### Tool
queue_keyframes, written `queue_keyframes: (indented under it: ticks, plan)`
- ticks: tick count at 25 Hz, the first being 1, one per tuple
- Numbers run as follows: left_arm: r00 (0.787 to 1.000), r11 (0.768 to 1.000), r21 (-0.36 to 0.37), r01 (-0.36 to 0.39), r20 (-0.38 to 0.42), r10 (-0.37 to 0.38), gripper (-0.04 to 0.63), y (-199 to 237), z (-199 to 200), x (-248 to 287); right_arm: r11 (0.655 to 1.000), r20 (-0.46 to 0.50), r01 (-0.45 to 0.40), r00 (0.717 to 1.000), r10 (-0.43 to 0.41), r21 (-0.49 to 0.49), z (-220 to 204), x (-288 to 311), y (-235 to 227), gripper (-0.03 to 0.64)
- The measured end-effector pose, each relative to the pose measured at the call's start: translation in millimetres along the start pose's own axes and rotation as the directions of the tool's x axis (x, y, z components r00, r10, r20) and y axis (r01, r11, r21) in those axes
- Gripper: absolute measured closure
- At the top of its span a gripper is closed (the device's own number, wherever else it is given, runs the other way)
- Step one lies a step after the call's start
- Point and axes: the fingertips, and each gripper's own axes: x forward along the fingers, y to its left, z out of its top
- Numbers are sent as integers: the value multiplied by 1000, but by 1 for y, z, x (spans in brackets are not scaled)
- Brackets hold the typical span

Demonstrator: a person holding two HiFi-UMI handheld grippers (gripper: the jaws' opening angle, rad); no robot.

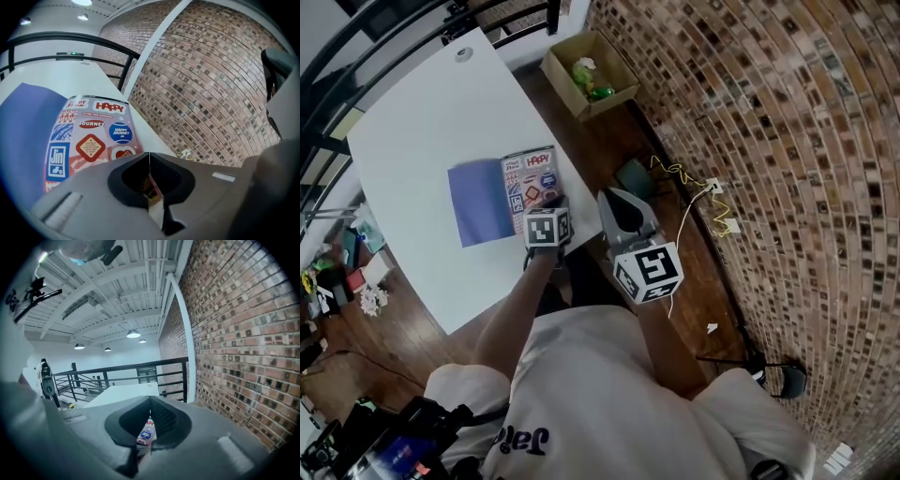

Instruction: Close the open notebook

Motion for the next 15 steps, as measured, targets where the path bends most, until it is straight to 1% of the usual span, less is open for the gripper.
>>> queue_keyframes:
  ticks: [2, 5, 7, 9, 12, 15]
  plan:
    - [1000, 1000, 26, -2, -4, 2, 577, -6, -3, 3, 1000, -3, -11, 1000, 11, 6, -2, -1, -4, 629]
    - [999, 999, 39, 36, 27, -37, 572, -15, 3, -5, 1000, 0, -22, 1000, 22, 2, 2, 4, -2, 629]
    - [996, 999, 10, 42, 77, -43, 566, -5, 13, -32, 999, 11, -48, 999, 48, -8, 8, 15, 10, 629]
    - [992, 999, -33, 29, 124, -25, 561, 15, 17, -59, 996, 21, -82, 996, 82, -18, 15, 25, 23, 629]
    - [983, 996, -83, -12, 180, 26, 560, 46, 14, -96, 991, 30, -128, 991, 129, -38, 24, 36, 38, 629]
    - [970, 989, -139, -49, 229, 80, 551, 80, 5, -137, 981, 36, -183, 982, 186, -68, 33, 47, 62, 629]
